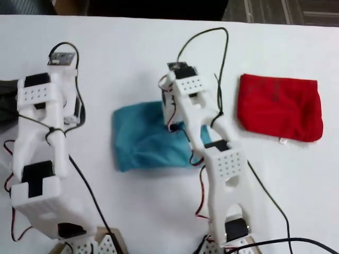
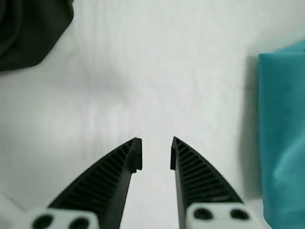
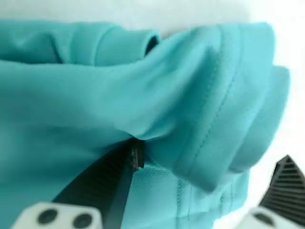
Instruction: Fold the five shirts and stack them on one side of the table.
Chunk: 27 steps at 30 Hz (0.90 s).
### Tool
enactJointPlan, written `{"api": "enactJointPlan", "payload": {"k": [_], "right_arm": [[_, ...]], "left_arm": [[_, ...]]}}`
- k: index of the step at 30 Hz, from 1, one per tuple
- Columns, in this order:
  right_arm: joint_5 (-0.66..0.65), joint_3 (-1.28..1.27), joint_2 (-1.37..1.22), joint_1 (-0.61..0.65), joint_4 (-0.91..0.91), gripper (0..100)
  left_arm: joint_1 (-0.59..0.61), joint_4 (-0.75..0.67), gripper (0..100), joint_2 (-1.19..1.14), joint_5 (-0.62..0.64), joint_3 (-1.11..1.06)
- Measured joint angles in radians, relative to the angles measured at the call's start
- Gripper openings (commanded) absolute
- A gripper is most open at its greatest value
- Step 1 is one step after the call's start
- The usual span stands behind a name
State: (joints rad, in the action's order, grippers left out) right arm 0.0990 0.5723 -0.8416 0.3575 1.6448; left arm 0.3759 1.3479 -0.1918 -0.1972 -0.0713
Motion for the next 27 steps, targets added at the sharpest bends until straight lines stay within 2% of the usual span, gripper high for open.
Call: {"api": "enactJointPlan", "payload": {"k": [8, 11, 15, 21, 27], "right_arm": [[-0.299, 0.002, -0.011, -0.026, 0.026, 40.8], [-0.333, 0.002, -0.012, -0.028, 0.026, 40.8], [-0.305, 0.002, -0.012, -0.028, 0.017, 40.1], [-0.23, 0.002, -0.012, -0.028, 0.021, 20.7], [-0.273, 0.002, -0.018, -0.029, 0.025, 3.8]], "left_arm": [[0.0, 0.0, 12, 0.121, 0.0, -0.002], [-0.002, 0.0, 12, 0.158, 0.0, -0.002], [0.0, 0.0, 12, 0.173, 0.005, -0.025], [-0.002, -0.015, 12, 0.173, 0.009, -0.077], [-0.002, -0.018, 12, 0.173, 0.009, -0.077]]}}
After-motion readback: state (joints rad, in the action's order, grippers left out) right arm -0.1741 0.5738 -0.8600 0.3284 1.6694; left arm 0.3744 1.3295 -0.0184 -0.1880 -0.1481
